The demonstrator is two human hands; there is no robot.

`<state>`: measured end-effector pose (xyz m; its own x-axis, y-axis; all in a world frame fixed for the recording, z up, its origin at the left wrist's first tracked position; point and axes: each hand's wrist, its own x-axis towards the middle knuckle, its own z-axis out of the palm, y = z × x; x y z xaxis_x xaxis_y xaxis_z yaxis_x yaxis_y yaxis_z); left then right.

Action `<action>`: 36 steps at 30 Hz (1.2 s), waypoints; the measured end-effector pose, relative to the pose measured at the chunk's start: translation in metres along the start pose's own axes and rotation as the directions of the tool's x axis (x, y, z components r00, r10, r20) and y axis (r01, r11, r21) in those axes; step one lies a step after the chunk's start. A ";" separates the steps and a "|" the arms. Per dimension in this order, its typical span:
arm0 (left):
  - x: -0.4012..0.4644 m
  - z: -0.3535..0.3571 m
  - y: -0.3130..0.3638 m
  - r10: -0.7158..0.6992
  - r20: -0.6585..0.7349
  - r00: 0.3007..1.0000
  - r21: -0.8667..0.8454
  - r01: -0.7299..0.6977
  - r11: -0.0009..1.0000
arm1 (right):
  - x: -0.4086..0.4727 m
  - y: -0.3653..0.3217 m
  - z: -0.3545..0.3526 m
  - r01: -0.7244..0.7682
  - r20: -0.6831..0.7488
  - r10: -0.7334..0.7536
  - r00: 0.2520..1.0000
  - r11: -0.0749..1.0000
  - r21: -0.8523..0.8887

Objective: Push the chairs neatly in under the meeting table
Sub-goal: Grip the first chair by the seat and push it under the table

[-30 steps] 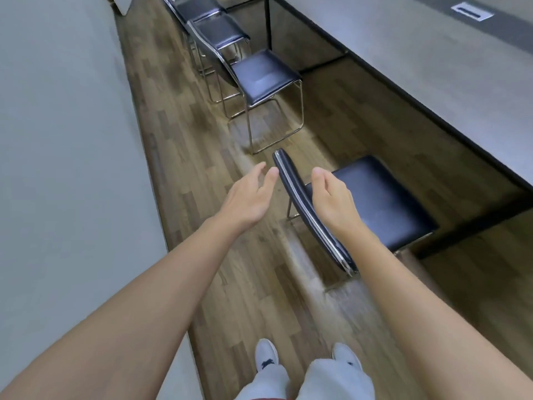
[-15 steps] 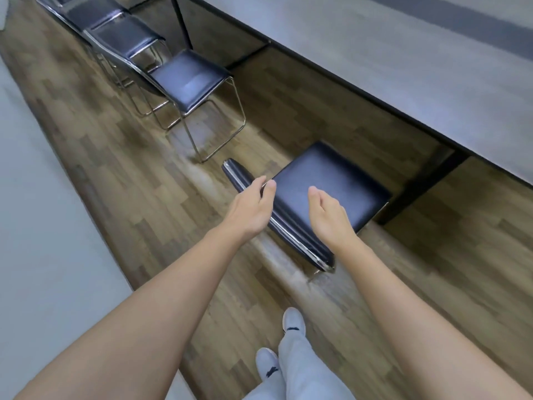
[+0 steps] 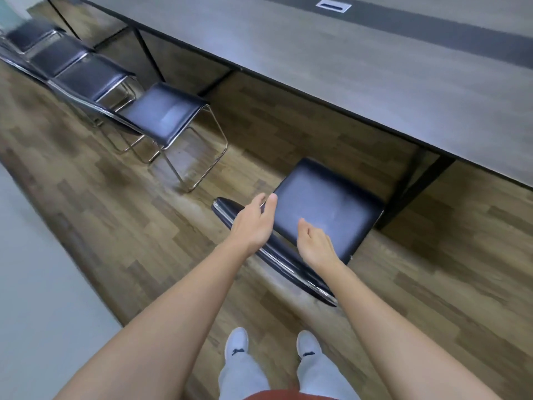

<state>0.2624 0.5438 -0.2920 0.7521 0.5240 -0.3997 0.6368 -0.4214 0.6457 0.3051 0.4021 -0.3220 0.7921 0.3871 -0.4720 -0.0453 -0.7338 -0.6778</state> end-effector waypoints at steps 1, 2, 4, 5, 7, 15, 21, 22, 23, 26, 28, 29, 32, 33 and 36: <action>0.004 0.003 -0.002 0.010 0.020 1.000 0.015 -0.011 1.000 | 0.003 0.000 0.008 -0.006 0.006 0.006 1.000 1.000 -0.012; 0.008 0.005 -0.005 0.030 0.047 0.998 0.040 -0.032 0.999 | 0.006 0.000 0.016 -0.003 0.009 0.003 1.000 1.000 -0.031; 0.019 0.008 -0.016 0.095 0.117 0.989 0.108 -0.108 0.988 | 0.013 -0.002 0.031 0.005 0.015 -0.004 1.000 0.998 -0.069; 0.023 0.009 -0.021 0.122 0.145 0.982 0.134 -0.141 0.981 | 0.016 -0.002 0.037 0.006 0.015 -0.005 1.000 0.996 -0.087; 0.037 0.006 -0.035 0.166 0.219 0.962 0.171 -0.205 0.964 | 0.024 -0.007 0.052 -0.028 -0.023 0.026 0.999 0.995 -0.093; 0.074 -0.025 -0.083 0.204 0.447 0.871 0.448 -0.415 0.792 | 0.031 -0.014 0.094 -0.255 -0.201 0.243 0.949 0.966 -0.039; 0.094 -0.030 -0.113 0.241 0.534 0.811 0.604 -0.565 0.563 | 0.005 0.009 0.113 -0.467 -0.288 0.395 0.872 0.848 -0.251; 0.093 -0.028 -0.115 0.244 0.534 0.809 0.617 -0.571 0.542 | 0.001 0.014 0.115 -0.503 -0.314 0.421 0.851 0.825 -0.257; 0.092 -0.026 -0.116 0.237 0.525 0.817 0.624 -0.560 0.545 | -0.002 0.019 0.116 -0.546 -0.331 0.461 0.824 0.802 -0.243; 0.085 -0.020 -0.116 0.190 0.411 0.892 0.597 -0.421 0.683 | -0.009 0.031 0.113 -0.667 -0.370 0.582 0.724 0.728 -0.159; 0.085 -0.014 -0.115 0.198 0.308 0.931 0.539 -0.342 0.769 | -0.011 0.038 0.110 -0.709 -0.404 0.622 0.671 0.698 -0.102; 0.086 -0.011 -0.115 0.204 0.260 0.944 0.516 -0.314 0.797 | -0.011 0.040 0.110 -0.718 -0.422 0.635 0.647 0.693 -0.057; 0.093 -0.002 -0.113 0.156 0.150 0.976 0.514 -0.212 0.831 | -0.014 0.045 0.107 -0.706 -0.469 0.679 0.565 0.692 0.150; 0.095 0.001 -0.113 0.134 0.110 0.985 0.528 -0.172 0.832 | -0.015 0.047 0.105 -0.691 -0.470 0.703 0.534 0.683 0.235; 0.104 0.000 -0.113 0.065 0.003 0.998 0.476 -0.058 0.878 | -0.016 0.052 0.101 -0.629 -0.420 0.802 0.425 0.595 0.501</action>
<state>0.2691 0.6460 -0.4065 0.7923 0.4935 -0.3588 0.5957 -0.7526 0.2805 0.2290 0.4140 -0.4065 0.5558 -0.6583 -0.5076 -0.8296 -0.4006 -0.3890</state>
